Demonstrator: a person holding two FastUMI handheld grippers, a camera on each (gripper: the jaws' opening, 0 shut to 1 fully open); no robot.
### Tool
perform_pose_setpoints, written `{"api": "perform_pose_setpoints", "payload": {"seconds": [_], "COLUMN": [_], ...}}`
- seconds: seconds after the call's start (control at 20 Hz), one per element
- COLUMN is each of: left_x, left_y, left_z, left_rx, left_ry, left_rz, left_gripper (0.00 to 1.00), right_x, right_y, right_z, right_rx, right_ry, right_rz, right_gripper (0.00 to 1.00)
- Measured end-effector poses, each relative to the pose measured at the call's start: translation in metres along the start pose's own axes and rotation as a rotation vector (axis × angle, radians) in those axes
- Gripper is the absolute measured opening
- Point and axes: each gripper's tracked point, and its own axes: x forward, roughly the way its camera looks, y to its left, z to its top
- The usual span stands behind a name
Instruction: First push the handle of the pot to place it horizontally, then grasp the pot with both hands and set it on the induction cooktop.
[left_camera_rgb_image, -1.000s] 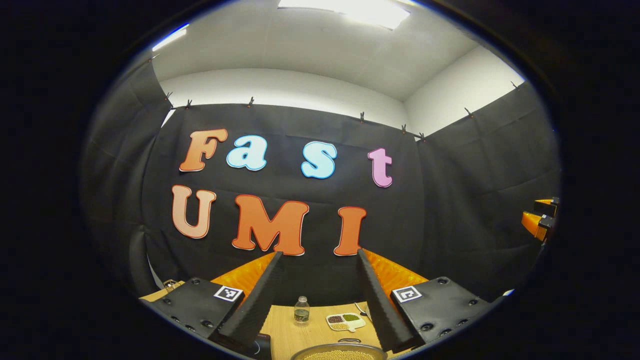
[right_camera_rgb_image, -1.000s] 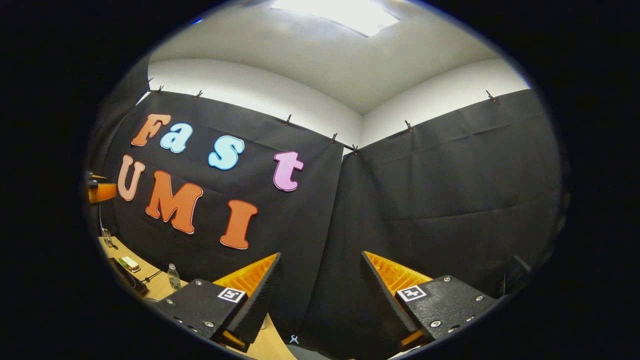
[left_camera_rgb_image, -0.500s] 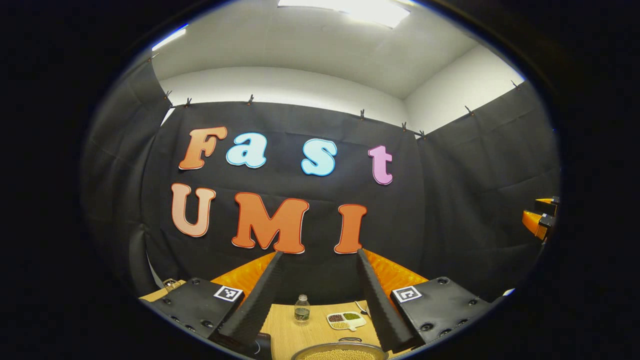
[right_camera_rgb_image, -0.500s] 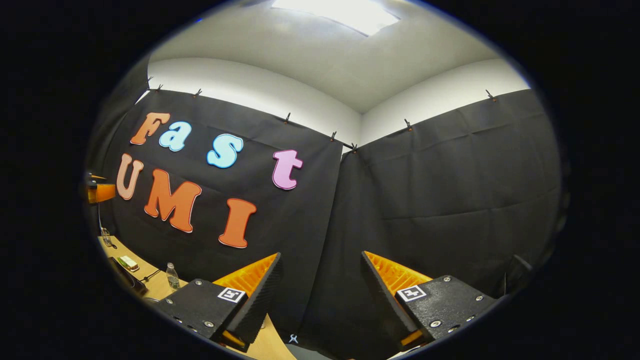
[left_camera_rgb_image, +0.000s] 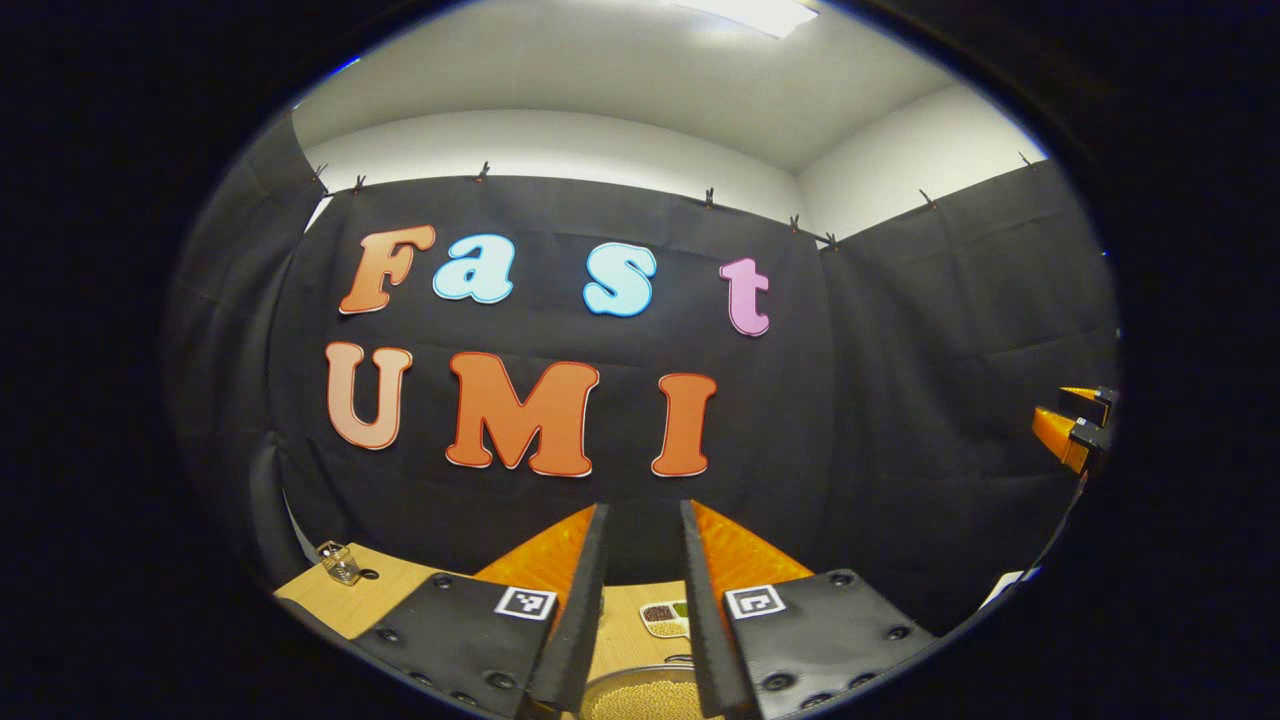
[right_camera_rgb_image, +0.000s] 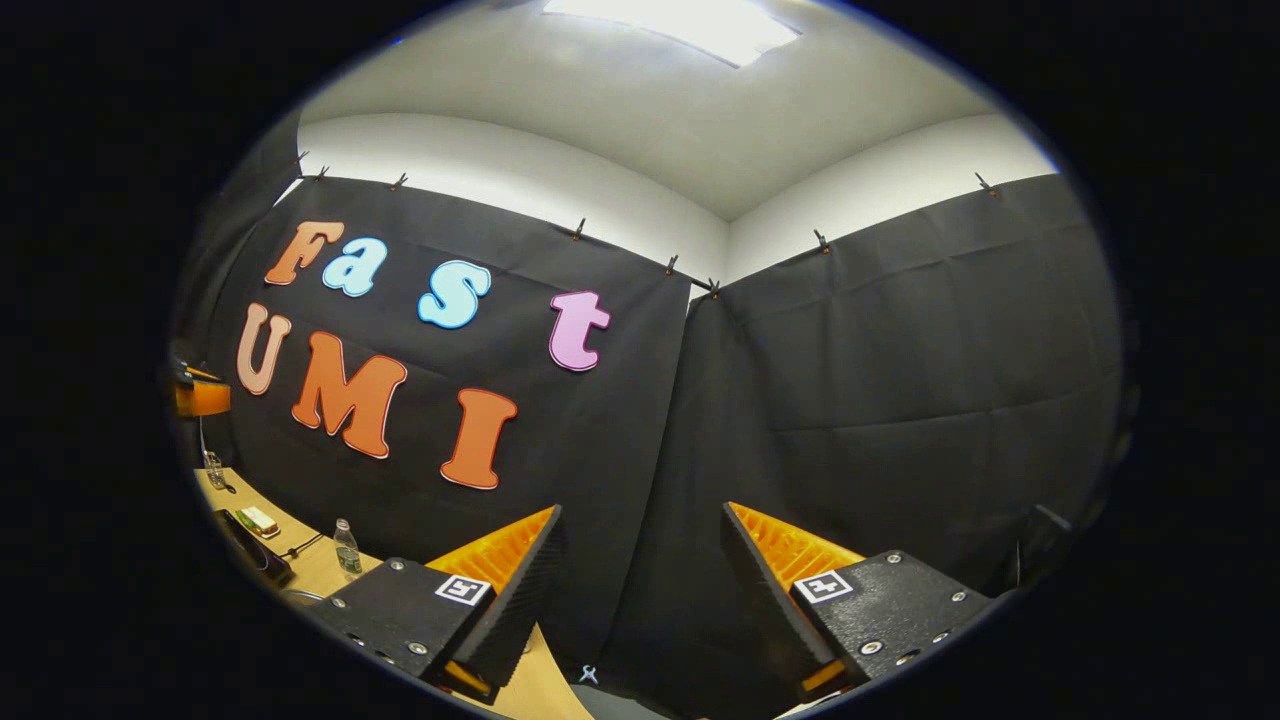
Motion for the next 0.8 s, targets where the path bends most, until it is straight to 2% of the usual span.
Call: {"api": "perform_pose_setpoints", "payload": {"seconds": [0.1, 0.15, 0.45, 0.6, 0.8], "left_x": [0.003, 0.003, -0.003, -0.024, -0.05], "left_y": [-0.001, -0.003, -0.006, -0.009, -0.015], "left_z": [-0.019, -0.03, -0.133, -0.184, -0.231], "left_rx": [-0.018, -0.039, -0.201, -0.226, -0.272], "left_ry": [0.054, 0.096, 0.468, 0.624, 0.812], "left_rz": [0.0, -0.006, -0.003, 0.023, 0.044], "left_gripper": [0.12, 0.07, 0.08, 0.07, 0.08], "right_x": [0.0, 0.001, 0.004, 0.003, 0.001], "right_y": [-0.002, -0.002, -0.005, -0.006, -0.011], "right_z": [-0.005, -0.006, -0.022, -0.031, -0.039], "right_rx": [0.004, 0.005, 0.007, 0.007, 0.015], "right_ry": [0.007, 0.01, 0.029, 0.041, 0.056], "right_rz": [0.005, 0.007, 0.021, 0.027, 0.033], "right_gripper": [0.95, 0.95, 0.95, 0.95, 0.95]}}
